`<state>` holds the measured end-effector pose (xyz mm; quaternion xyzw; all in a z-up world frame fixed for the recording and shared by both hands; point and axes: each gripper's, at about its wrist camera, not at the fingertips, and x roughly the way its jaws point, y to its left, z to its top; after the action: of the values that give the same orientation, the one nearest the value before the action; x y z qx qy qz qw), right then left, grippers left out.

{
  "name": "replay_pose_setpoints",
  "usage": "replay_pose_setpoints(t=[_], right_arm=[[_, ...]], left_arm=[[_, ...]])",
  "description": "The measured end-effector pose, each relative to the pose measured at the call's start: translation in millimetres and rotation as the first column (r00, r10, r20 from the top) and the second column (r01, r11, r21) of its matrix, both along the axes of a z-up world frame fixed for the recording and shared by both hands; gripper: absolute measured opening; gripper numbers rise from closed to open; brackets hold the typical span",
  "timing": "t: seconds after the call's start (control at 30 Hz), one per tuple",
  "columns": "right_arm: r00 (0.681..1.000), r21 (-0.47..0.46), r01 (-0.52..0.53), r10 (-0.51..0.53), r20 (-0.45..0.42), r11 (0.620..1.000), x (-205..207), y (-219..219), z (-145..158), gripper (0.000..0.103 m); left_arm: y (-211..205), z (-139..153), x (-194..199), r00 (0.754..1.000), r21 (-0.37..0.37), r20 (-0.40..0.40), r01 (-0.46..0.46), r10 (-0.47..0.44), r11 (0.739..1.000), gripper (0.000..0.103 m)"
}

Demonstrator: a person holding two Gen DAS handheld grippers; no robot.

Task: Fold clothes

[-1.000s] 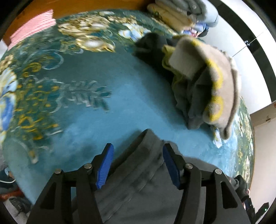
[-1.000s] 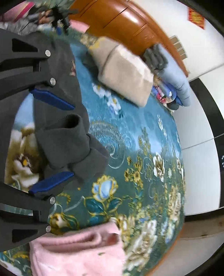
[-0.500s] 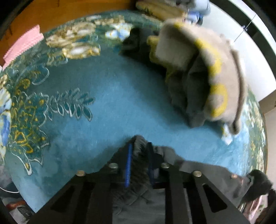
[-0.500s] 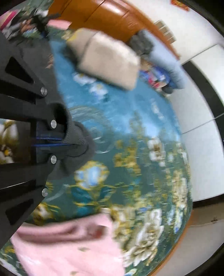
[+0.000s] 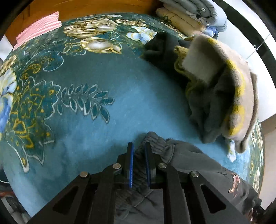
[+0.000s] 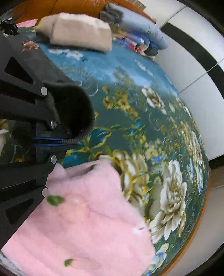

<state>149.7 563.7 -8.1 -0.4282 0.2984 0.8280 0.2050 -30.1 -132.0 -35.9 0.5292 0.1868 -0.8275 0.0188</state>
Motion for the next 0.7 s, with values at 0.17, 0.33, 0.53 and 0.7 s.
replay_pose_setpoints(t=[0.17, 0.33, 0.53, 0.7], right_arm=[[0.996, 0.055, 0.005, 0.000, -0.090, 0.998, -1, 9, 33, 0.003], [1.000, 0.081, -0.010, 0.011, -0.001, 0.997, -17, 7, 19, 0.003], [0.999, 0.068, 0.008, -0.011, 0.043, 0.998, -16, 2, 7, 0.007], [1.000, 0.153, 0.007, -0.005, -0.014, 0.988, -9, -8, 44, 0.052]], left_arm=[[1, 43, 5, 0.985, 0.025, -0.172, 0.003, 0.001, 1.000, 0.003], [1, 35, -5, 0.995, -0.060, -0.092, 0.041, -0.046, 0.997, 0.003], [-20, 18, 25, 1.000, 0.072, -0.019, 0.008, -0.006, 0.997, 0.003], [-42, 41, 53, 0.998, 0.124, -0.062, -0.009, 0.017, 0.992, 0.015]])
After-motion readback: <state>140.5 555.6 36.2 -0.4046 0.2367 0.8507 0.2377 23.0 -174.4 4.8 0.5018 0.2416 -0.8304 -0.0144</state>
